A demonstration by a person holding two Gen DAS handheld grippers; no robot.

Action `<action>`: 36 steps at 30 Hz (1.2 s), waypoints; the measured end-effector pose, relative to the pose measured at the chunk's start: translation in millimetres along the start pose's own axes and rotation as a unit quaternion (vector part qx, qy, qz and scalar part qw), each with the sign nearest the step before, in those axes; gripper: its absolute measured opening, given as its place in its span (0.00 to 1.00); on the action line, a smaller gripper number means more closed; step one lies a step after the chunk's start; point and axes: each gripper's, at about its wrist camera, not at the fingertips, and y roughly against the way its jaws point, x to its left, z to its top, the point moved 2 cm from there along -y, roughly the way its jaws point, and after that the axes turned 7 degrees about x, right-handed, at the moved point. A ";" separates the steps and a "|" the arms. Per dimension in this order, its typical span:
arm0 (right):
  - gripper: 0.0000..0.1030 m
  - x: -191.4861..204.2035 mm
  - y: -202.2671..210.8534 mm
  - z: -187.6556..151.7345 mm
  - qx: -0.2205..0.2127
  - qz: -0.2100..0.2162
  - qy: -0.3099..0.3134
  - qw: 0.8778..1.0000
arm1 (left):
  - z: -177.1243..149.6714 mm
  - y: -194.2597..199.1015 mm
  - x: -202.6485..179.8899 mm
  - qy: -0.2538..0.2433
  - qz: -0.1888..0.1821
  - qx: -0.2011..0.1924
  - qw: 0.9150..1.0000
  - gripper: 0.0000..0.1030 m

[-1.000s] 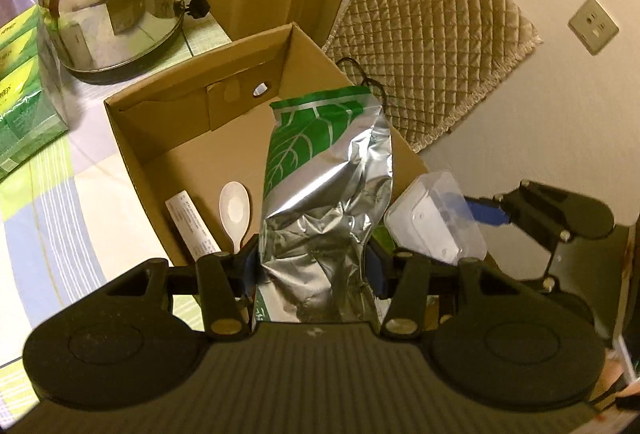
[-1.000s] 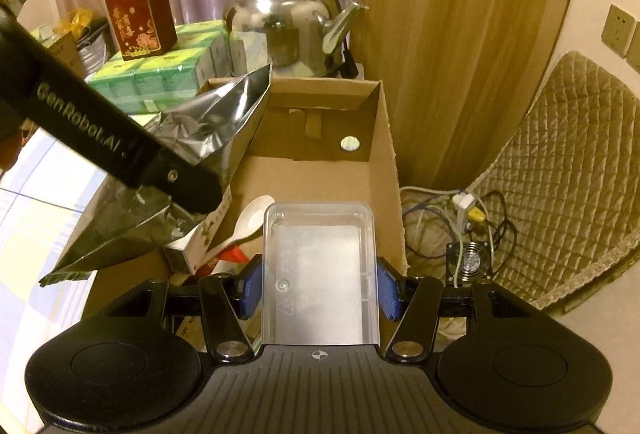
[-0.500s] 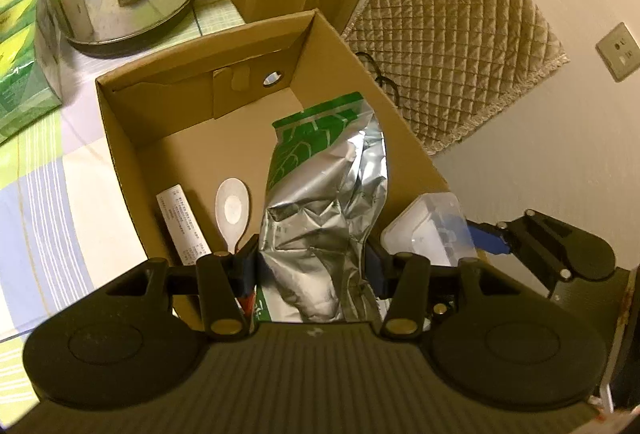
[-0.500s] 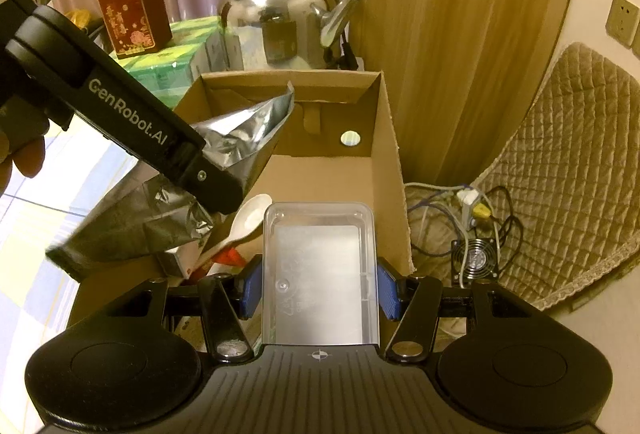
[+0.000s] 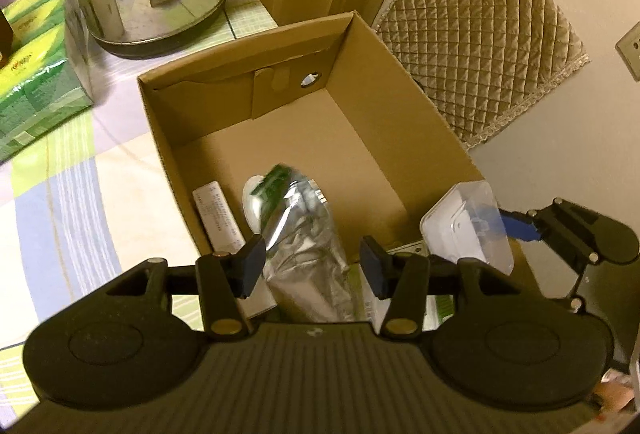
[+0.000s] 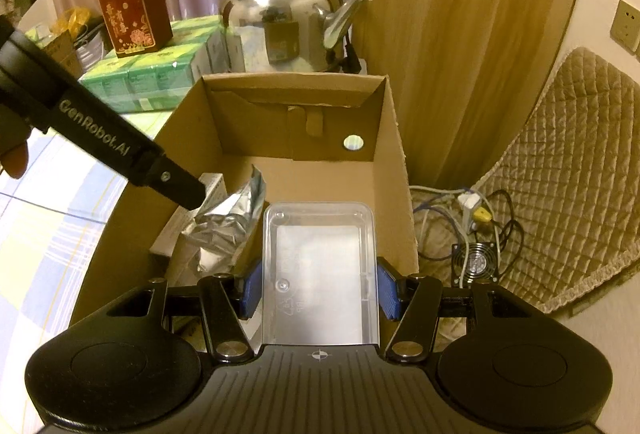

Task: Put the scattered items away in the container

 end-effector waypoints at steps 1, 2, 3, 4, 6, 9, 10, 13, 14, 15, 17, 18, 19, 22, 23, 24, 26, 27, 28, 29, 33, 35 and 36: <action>0.52 0.8 -0.4 1.0 0.000 0.000 0.000 1.000 | -0.9 0.4 0.7 -0.001 0.001 0.000 1.000 0.45; 0.52 1.3 -1.3 2.3 0.001 0.001 0.000 1.000 | -1.8 0.8 1.3 -0.002 0.002 0.000 1.000 0.45; 0.52 2.1 -2.1 3.2 0.001 0.001 -0.001 1.000 | -3.0 1.6 1.8 -0.004 0.003 0.000 1.000 0.45; 0.52 2.5 -3.0 4.3 0.001 0.001 -0.002 1.000 | -4.2 2.6 2.1 -0.005 0.005 -0.001 1.000 0.45; 0.52 2.9 -5.2 6.5 0.001 0.002 -0.006 1.000 | -6.2 4.8 2.8 -0.010 0.007 -0.003 1.000 0.45; 0.52 5.3 -9.0 9.1 0.002 0.005 -0.010 1.000 | -8.1 8.1 4.0 -0.015 0.007 -0.006 1.000 0.46; 0.52 6.4 -10.5 10.4 0.002 0.006 -0.012 1.000 | -8.8 8.9 4.2 -0.016 0.005 -0.007 1.000 0.46; 0.52 9.9 -14.2 14.1 0.004 0.008 -0.013 1.000 | -11.1 11.2 4.1 -0.025 0.011 -0.011 1.000 0.48; 0.52 11.4 -15.9 15.3 0.005 0.008 -0.012 1.000 | -12.0 11.6 4.6 -0.027 0.011 -0.012 1.000 0.48; 0.52 12.7 -17.1 16.1 0.005 0.007 -0.011 1.000 | -12.9 12.0 5.5 -0.027 0.010 -0.012 1.000 0.49; 0.52 14.4 -19.5 16.7 0.004 0.001 -0.009 1.000 | -14.9 12.6 8.3 -0.025 0.010 -0.014 1.000 0.49; 0.52 14.7 -21.0 16.8 0.004 0.000 -0.008 1.000 | -16.2 13.2 9.9 -0.025 0.011 -0.015 1.000 0.50; 0.52 15.3 -22.5 16.6 0.004 -0.001 -0.009 1.000 | -17.7 14.0 11.3 -0.024 0.011 -0.016 1.000 0.51; 0.52 16.6 -24.1 16.1 0.000 -0.002 -0.008 1.000 | -22.3 16.9 14.5 -0.024 0.013 -0.018 0.999 0.51; 0.52 17.4 -24.7 15.8 0.001 -0.001 -0.006 1.000 | -23.8 17.8 14.6 -0.027 0.014 -0.018 0.999 0.52; 0.57 18.5 -25.4 15.6 0.002 -0.002 -0.004 1.000 | -25.5 18.9 14.7 -0.029 0.017 -0.019 0.999 0.53; 0.73 20.6 -24.9 14.4 0.001 -0.008 0.001 1.000 | -29.1 21.7 15.5 -0.033 0.021 -0.022 0.999 0.57; 0.75 21.3 -23.4 13.3 -0.002 -0.011 0.002 1.000 | -30.9 23.0 16.0 -0.034 0.022 -0.024 0.999 0.58; 0.75 21.9 -22.2 12.4 -0.003 -0.010 0.003 1.000 | -32.9 24.5 16.8 -0.034 0.022 -0.026 0.999 0.58; 0.75 22.6 -20.6 11.0 -0.002 -0.008 0.004 1.000 | -34.8 25.6 17.8 -0.034 0.023 -0.028 0.999 0.60; 0.78 26.0 -10.2 4.8 -0.010 -0.019 0.009 1.000 | -45.4 30.3 22.1 -0.029 0.027 -0.036 0.999 0.67; 0.79 27.2 -2.2 0.3 -0.014 -0.022 0.008 1.000 | -53.2 34.3 24.4 -0.024 0.028 -0.042 0.998 0.70; 0.79 28.2 2.1 -2.2 -0.017 -0.023 0.009 1.000 | -57.7 37.2 25.0 -0.021 0.029 -0.048 0.998 0.72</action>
